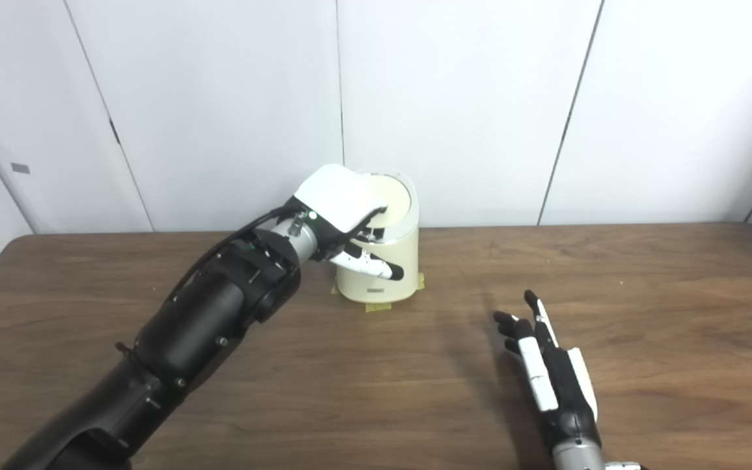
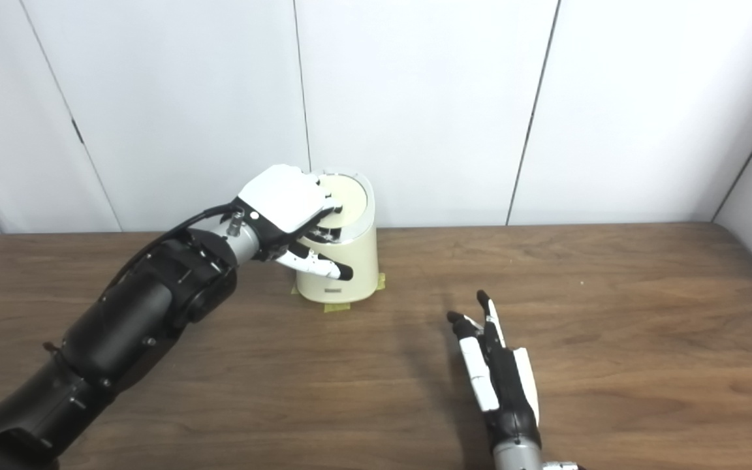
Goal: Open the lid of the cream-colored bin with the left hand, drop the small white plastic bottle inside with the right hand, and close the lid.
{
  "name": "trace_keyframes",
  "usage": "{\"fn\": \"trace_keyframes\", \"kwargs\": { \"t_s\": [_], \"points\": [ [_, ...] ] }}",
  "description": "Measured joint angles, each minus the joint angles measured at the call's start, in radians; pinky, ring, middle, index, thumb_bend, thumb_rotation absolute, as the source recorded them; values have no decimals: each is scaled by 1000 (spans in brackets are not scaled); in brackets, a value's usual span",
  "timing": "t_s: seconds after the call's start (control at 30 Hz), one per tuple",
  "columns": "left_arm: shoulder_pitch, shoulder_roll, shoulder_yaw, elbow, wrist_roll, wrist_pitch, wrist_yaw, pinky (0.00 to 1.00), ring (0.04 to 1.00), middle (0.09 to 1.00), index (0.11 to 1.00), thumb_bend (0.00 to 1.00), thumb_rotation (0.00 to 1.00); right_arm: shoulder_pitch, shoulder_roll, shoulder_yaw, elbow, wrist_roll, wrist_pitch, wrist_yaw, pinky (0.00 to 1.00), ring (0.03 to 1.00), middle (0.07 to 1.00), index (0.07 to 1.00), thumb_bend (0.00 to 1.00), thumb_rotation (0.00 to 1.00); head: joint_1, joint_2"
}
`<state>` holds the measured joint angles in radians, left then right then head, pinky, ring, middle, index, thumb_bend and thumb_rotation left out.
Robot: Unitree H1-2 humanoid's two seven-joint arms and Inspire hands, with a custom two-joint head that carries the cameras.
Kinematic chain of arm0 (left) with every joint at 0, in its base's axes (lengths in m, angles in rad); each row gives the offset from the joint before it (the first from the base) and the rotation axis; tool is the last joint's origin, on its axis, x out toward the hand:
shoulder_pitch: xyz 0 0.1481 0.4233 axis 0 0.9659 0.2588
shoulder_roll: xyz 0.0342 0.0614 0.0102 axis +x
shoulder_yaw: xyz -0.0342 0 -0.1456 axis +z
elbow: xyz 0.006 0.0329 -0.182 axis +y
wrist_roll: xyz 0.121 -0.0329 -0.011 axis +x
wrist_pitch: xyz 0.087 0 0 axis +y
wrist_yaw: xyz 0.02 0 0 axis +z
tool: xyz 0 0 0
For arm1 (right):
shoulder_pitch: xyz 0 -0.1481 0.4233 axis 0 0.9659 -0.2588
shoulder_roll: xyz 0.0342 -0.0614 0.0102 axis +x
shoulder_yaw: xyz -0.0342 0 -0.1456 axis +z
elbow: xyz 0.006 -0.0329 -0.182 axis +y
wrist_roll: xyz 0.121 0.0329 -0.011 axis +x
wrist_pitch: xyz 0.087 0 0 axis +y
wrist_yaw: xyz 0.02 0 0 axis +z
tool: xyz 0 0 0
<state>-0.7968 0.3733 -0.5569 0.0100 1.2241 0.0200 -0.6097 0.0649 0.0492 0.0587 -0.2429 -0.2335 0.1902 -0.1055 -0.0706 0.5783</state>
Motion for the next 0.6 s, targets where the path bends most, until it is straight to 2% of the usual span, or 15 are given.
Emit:
{"fn": "trace_keyframes", "kwargs": {
  "t_s": [0.13,0.3,0.47,0.6],
  "points": [
    [11,1,40,-34,-37,0,-34,888,893,870,853,653,997,0,-4,0,0,-3,0,0,840,836,815,982,565,1000,-8,3],
    [34,4,88,-71,-85,-8,-50,843,853,833,830,618,891,-1,-7,-1,-1,-3,4,1,855,840,821,982,568,1000,-6,5],
    [80,6,151,-104,-129,-29,18,824,855,843,845,605,855,0,-11,-6,-9,4,4,11,792,833,824,985,577,1000,-2,11],
    [108,-1,230,-152,-168,-13,67,787,866,855,871,594,805,0,-14,-7,-21,10,4,21,785,842,832,988,582,1000,-3,15]
  ]
}}
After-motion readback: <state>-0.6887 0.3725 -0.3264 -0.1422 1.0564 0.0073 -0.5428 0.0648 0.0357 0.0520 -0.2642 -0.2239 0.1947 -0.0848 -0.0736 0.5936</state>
